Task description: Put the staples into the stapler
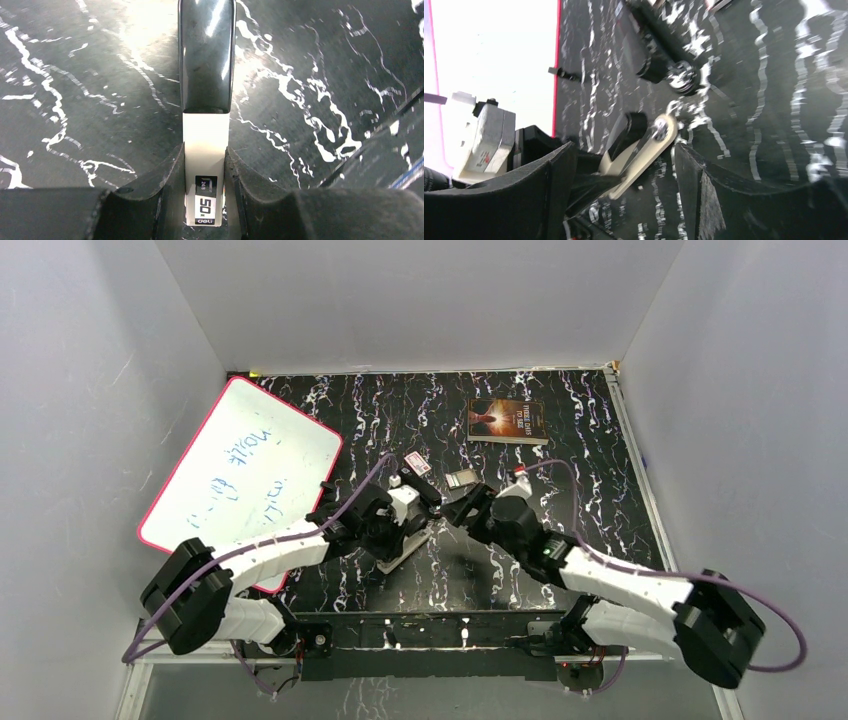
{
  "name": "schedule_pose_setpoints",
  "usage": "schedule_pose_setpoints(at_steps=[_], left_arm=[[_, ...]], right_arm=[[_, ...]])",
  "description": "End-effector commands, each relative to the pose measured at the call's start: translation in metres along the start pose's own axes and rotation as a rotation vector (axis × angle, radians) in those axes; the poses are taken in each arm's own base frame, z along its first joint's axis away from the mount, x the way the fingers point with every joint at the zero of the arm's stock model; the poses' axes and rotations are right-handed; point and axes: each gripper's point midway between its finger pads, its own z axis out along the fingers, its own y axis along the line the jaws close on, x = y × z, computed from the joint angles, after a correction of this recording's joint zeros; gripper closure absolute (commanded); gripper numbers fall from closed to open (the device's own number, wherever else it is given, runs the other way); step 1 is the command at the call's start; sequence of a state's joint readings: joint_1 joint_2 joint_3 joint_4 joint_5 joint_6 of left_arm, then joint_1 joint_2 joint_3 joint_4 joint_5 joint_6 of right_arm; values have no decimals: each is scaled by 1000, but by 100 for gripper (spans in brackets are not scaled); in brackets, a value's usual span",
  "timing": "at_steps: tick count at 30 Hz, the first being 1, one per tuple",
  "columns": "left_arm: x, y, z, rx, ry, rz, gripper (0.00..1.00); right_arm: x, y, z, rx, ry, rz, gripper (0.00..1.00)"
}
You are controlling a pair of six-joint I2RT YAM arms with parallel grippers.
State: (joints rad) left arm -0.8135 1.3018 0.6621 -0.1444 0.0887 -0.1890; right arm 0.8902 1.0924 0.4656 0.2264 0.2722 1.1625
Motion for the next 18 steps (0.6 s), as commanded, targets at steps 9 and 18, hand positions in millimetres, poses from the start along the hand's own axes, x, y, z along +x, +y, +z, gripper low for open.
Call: schedule_pose_setpoints(at_steps=[9, 18], left_arm=[[23, -79, 3, 556, 77, 659, 94], [3, -76, -12, 548, -16, 919, 62]], right_arm=[[-33, -40, -35, -7, -202, -302, 14], [-30, -21, -43, -108, -177, -402, 13]])
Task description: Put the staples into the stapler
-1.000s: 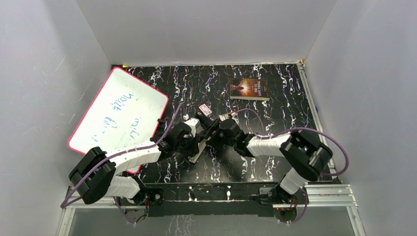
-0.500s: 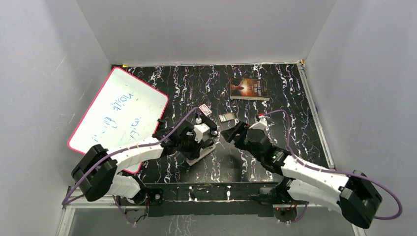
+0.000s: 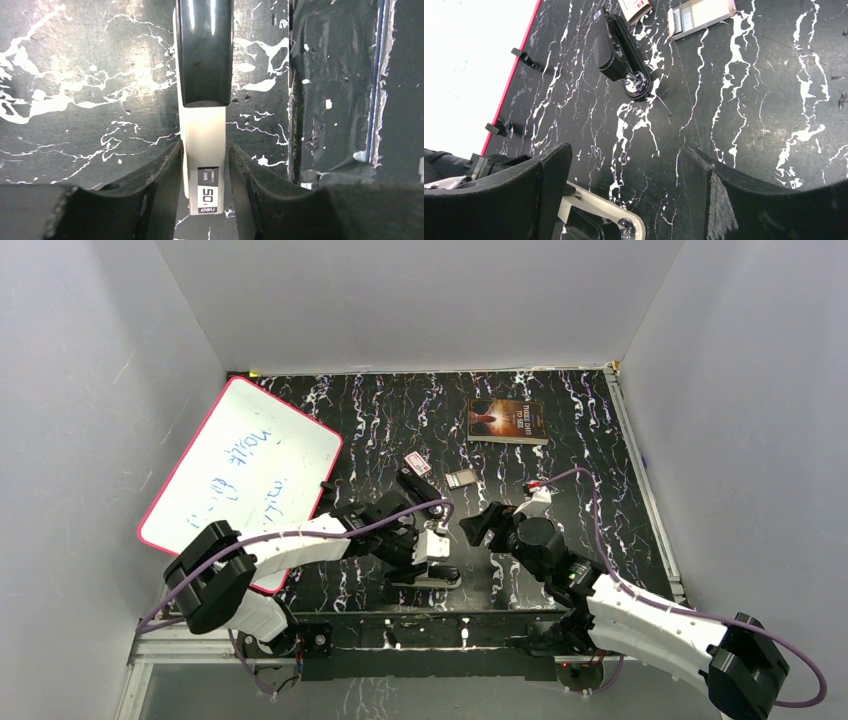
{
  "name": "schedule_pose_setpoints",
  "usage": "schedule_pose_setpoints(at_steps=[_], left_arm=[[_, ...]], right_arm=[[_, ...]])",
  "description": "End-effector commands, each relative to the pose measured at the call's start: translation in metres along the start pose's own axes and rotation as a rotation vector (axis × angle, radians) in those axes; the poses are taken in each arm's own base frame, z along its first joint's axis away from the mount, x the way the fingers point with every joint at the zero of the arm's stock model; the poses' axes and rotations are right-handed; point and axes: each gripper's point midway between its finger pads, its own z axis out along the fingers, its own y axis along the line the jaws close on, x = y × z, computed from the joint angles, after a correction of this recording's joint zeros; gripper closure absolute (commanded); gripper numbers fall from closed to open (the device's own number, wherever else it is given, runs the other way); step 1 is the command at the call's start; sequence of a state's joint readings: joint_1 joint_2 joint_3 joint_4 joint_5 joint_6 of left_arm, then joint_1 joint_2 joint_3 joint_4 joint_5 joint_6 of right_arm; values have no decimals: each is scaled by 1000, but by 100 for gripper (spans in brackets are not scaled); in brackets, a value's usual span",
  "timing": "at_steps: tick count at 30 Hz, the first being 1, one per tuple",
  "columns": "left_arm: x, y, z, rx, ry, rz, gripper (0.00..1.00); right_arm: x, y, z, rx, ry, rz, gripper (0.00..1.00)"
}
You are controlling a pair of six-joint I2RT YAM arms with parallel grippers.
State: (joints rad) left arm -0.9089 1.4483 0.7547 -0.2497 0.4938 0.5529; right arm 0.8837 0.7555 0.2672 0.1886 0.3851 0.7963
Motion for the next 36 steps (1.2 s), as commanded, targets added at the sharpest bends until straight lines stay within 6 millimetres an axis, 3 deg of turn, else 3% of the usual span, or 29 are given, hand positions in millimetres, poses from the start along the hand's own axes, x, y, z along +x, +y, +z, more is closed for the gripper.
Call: schedule_pose_setpoints(at_steps=[1, 3, 8, 13, 14, 16, 19, 22, 30, 36], left_arm=[[-31, 0, -21, 9, -81, 196, 58], [-35, 3, -25, -11, -92, 218, 40], [-45, 20, -43, -109, -118, 303, 36], [-77, 86, -95, -316, -295, 344, 36], [-79, 99, -102, -327, -314, 359, 36], [-80, 126, -110, -357, -316, 396, 36], [-80, 170, -109, -362, -292, 440, 37], [-78, 196, -102, -283, -290, 457, 38], [-51, 226, -78, -126, -251, 478, 39], [-38, 229, -59, -67, -239, 459, 40]], right_arm=[[-15, 22, -1, -97, -37, -65, 13], [-16, 24, 0, -99, -33, -79, 13], [-27, 30, -2, -107, -58, -99, 12], [-30, 29, -6, -110, -60, -173, 12], [-41, 40, -9, -127, -77, -172, 12], [-41, 43, -10, -145, -71, -184, 12], [-37, 46, -10, -172, -59, -187, 12], [-34, 46, -10, -168, -40, -194, 12], [-38, 40, -11, -137, -45, -214, 12], [-36, 38, -12, -129, -34, -216, 12]])
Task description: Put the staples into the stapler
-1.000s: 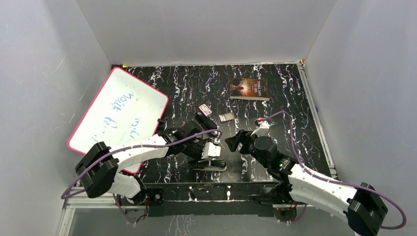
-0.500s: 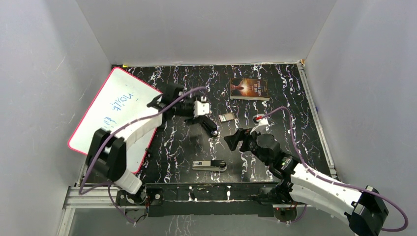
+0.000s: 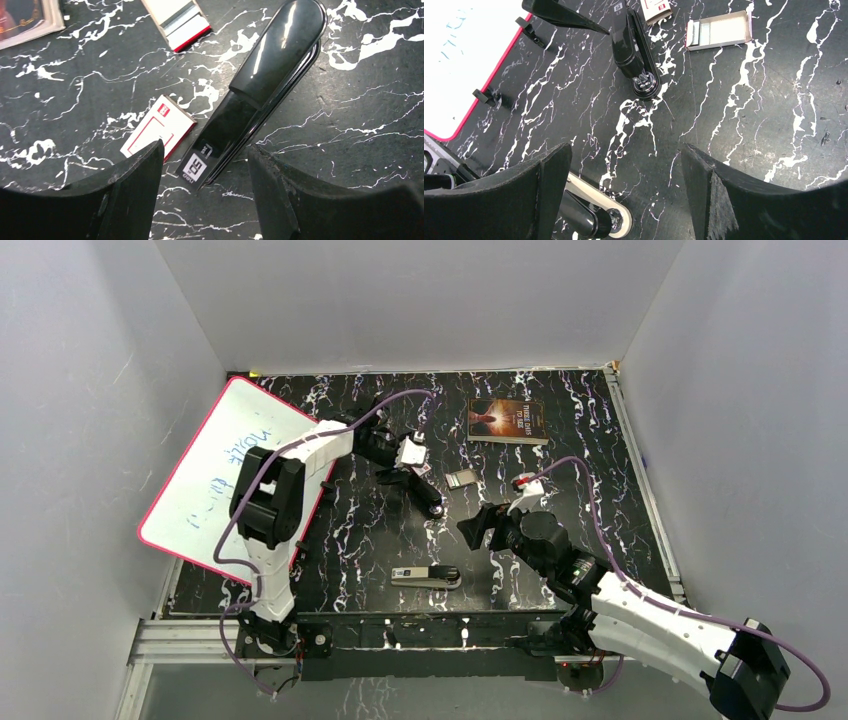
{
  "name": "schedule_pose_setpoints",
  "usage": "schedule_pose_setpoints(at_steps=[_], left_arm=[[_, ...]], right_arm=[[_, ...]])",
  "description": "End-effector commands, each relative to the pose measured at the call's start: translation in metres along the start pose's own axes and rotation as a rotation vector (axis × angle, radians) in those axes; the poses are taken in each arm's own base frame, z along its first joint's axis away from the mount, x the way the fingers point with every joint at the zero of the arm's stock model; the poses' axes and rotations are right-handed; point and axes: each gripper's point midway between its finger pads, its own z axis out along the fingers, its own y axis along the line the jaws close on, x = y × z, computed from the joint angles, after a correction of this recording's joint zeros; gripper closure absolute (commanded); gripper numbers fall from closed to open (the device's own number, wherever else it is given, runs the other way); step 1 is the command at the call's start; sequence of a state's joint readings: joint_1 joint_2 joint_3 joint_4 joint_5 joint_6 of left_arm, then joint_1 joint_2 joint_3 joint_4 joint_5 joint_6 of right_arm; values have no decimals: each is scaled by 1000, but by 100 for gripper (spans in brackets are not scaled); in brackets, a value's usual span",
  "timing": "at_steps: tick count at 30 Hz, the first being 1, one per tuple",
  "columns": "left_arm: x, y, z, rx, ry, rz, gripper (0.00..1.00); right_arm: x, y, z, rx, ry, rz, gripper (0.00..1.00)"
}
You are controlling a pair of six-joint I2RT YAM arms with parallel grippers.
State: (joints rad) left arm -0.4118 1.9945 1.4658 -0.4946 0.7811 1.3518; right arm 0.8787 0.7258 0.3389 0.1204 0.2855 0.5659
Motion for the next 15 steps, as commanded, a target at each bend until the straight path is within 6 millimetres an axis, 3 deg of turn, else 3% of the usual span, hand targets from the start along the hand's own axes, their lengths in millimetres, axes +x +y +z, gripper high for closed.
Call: schedule_pose_setpoints(at_steps=[1, 9, 15], left_arm=[[-15, -6, 4, 58, -79, 48, 39], [13, -22, 12, 91, 22, -34, 43], [27, -35, 10, 102, 94, -81, 55]], right_arm=[[-30, 13, -3, -25, -74, 3, 12], [-28, 7, -3, 5, -76, 22, 12], [-30, 8, 0, 8, -72, 22, 12]])
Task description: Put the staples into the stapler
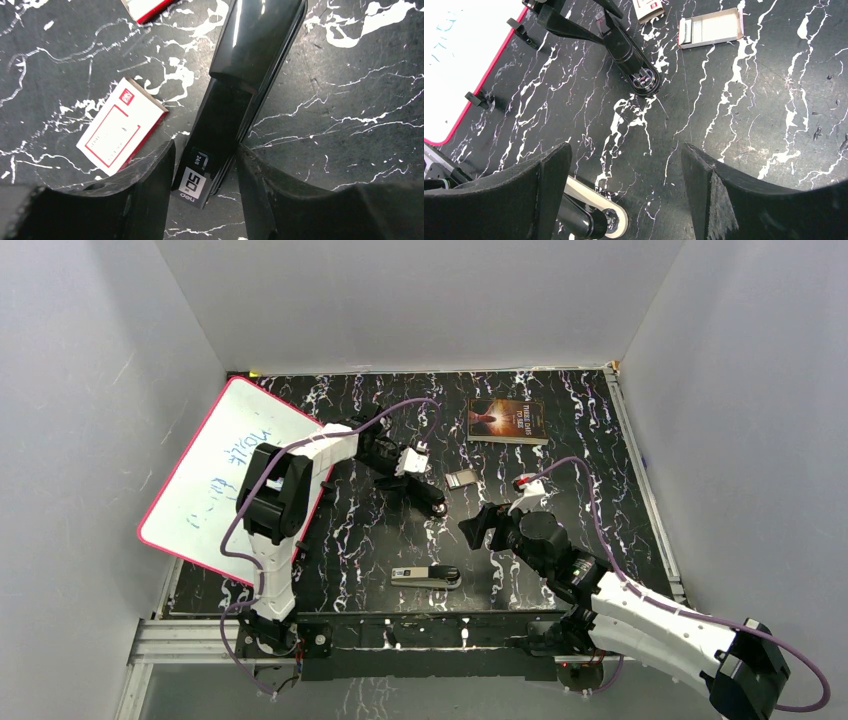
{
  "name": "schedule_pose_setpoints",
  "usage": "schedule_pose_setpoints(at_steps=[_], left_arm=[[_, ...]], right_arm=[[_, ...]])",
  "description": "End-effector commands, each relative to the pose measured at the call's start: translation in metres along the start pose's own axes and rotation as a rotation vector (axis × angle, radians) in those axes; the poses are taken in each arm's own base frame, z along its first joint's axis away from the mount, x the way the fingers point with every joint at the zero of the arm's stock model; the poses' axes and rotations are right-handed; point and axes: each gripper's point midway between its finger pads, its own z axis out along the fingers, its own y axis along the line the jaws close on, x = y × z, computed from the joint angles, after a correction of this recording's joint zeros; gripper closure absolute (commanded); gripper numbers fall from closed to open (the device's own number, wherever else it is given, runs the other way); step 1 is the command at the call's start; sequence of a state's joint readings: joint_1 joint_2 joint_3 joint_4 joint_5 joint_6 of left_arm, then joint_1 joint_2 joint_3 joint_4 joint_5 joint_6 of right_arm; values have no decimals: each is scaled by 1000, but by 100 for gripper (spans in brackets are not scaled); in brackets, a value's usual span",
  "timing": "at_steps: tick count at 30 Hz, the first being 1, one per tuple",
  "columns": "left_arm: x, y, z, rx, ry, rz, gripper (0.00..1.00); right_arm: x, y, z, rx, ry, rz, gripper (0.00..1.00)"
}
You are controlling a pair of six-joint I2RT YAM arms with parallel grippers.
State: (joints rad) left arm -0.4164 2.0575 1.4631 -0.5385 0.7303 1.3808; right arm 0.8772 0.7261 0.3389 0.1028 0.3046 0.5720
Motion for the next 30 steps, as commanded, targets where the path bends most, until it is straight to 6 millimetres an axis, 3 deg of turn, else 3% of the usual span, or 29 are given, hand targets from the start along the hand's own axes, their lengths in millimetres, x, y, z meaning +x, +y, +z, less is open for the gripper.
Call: schedule_pose_setpoints(at_steps=[1, 3, 9, 14, 18, 23, 30], left_arm=[[1, -17, -5, 28, 44, -52, 58], [3, -21, -4, 29, 73, -84, 68], [-10, -43, -6, -12, 94, -252, 80], [-25, -54, -4, -189, 116, -486, 88], [-32, -78, 5, -224, 136, -670, 100], [-38, -101, 13, -276, 89, -902, 100], [-60, -96, 3, -427, -151, -1127, 100]], right_arm=[[-32, 14, 0, -17, -77, 24, 12], [-33, 13, 1, -8, -85, 39, 12], [-45, 2, 6, 73, -176, 216, 13], [-59, 0, 22, 112, -264, 407, 14], [-61, -3, 43, 206, -258, 516, 15], [-52, 20, 72, 157, -174, 582, 14], [-37, 31, 99, 114, -97, 640, 16]])
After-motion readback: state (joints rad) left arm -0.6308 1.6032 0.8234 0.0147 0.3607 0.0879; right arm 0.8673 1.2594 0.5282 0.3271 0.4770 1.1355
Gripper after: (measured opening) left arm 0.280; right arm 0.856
